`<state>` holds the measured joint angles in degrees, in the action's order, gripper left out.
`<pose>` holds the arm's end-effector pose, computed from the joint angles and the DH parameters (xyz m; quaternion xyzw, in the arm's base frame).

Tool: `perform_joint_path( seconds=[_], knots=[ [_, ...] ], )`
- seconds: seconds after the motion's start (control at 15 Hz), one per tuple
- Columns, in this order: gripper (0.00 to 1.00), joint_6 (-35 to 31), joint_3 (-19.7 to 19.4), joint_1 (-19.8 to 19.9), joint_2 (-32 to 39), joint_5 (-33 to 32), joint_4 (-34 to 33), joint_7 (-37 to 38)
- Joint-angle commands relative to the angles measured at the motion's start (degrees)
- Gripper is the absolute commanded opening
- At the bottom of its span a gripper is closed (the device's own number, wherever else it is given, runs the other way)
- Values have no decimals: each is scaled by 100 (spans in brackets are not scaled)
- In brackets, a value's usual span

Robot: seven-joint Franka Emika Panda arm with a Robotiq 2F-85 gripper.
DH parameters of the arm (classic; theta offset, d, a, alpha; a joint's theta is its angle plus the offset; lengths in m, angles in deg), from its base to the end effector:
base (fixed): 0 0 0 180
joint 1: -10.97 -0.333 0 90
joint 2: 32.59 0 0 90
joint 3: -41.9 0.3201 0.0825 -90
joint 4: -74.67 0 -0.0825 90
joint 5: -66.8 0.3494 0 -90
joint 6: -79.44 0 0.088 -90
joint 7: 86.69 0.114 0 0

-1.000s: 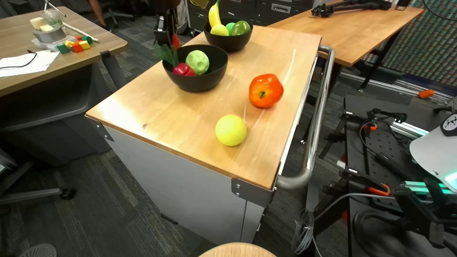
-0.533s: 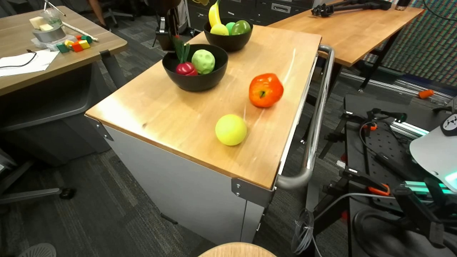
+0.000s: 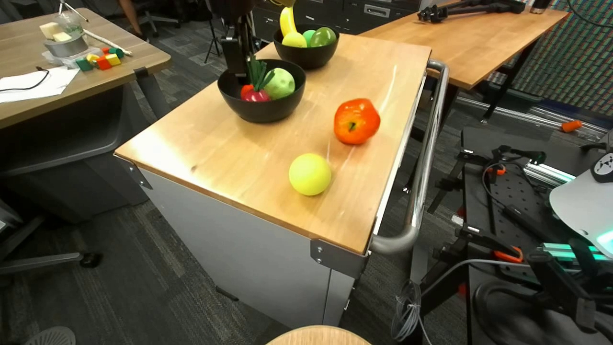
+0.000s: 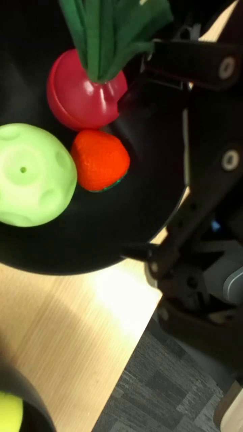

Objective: Take the fruit toys from the table and put them in the two black bowls on the table

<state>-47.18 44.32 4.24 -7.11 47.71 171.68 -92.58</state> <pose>0.6426 0.0873 0.3628 0.9664 0.2200 0.0399 0.1266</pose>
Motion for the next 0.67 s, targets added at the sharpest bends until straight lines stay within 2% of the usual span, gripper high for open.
perform_joint_path(
  seconds=[0.0,0.27,0.4,0.6],
  knots=[
    [100,-287,-52,-77,-1194,-254,1195,237],
    [100,-307,61,-111,-2378,-491,2315,540],
    [100,-343,185,-97,-2968,-382,2924,631],
    [100,-167,350,-111,-3817,72,3889,-198]
  ],
)
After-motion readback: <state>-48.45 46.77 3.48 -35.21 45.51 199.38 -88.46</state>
